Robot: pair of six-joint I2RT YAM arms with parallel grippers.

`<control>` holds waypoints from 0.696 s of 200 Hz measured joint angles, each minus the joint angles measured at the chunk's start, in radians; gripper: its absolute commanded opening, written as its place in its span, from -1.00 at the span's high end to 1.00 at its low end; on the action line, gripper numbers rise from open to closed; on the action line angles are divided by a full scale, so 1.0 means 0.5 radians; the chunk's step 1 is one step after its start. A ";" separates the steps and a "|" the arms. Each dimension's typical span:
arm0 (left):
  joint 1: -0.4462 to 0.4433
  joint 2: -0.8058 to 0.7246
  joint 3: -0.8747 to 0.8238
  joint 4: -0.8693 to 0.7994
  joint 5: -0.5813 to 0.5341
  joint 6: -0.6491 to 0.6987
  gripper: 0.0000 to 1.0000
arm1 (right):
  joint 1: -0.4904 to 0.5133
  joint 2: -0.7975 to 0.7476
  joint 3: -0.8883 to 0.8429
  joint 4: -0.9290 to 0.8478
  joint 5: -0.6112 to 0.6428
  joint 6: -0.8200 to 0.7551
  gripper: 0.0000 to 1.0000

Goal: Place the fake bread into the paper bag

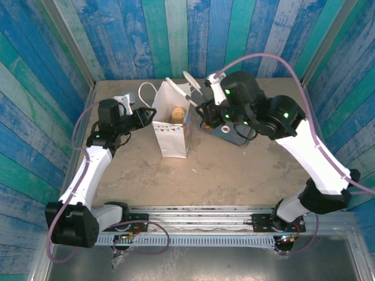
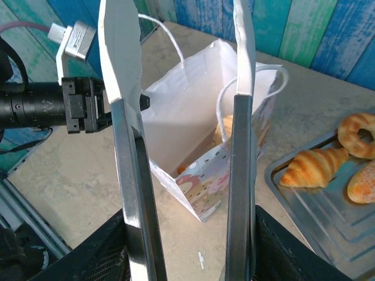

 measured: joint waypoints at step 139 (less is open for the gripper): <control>0.000 -0.240 -0.011 0.053 -0.091 0.034 -0.81 | -1.061 -0.665 -1.200 0.164 -0.293 0.159 -0.04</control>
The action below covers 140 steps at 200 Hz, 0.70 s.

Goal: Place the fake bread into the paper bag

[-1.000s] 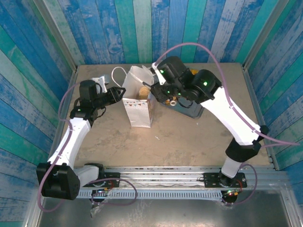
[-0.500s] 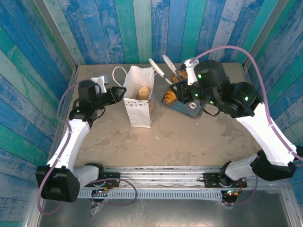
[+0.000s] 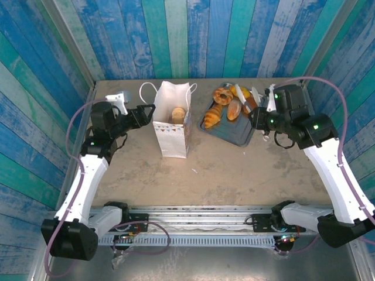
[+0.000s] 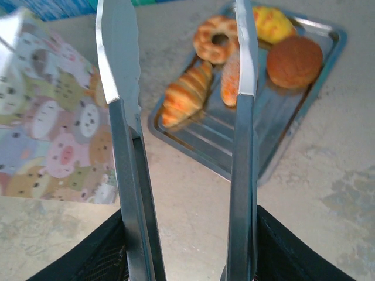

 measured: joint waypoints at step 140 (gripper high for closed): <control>0.000 -0.181 -0.101 0.161 -0.114 0.050 -0.88 | -0.115 0.753 -0.360 0.320 -0.047 -0.042 -0.10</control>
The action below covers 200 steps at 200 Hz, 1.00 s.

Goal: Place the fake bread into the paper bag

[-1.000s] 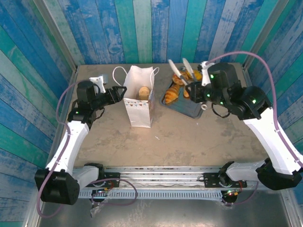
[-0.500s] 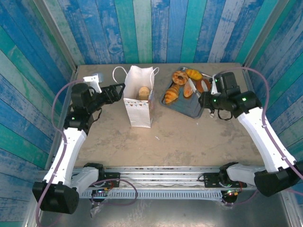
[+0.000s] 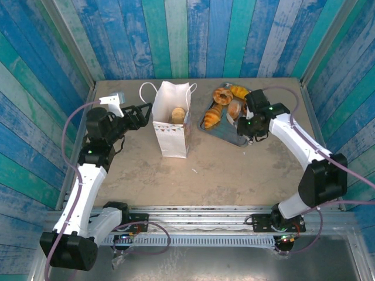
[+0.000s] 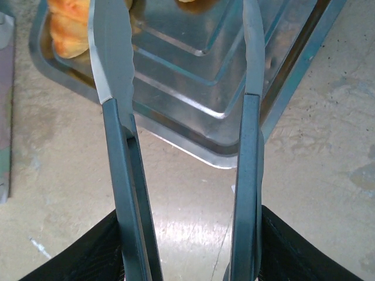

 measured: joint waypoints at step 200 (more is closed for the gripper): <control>0.000 0.036 -0.003 0.020 -0.022 0.008 -0.89 | -0.249 0.792 0.529 0.203 -0.233 -0.101 -0.12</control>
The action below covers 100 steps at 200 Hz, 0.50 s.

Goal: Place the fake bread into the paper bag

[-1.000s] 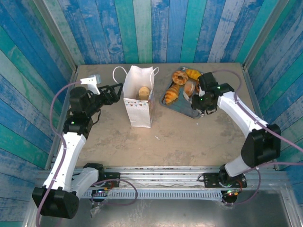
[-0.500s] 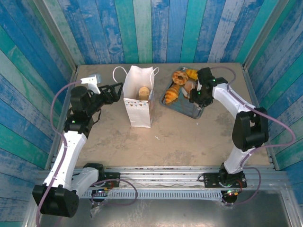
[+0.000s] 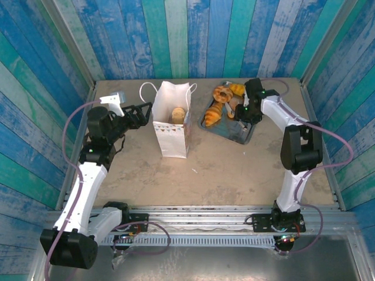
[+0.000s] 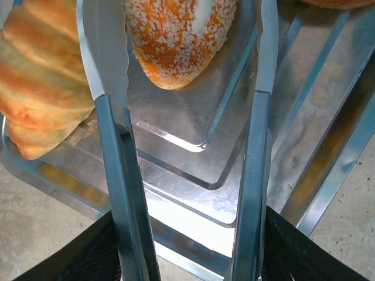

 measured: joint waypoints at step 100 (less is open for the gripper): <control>0.000 0.005 0.000 -0.096 -0.014 -0.001 -0.88 | -0.032 -0.145 -0.124 0.014 -0.068 -0.047 0.16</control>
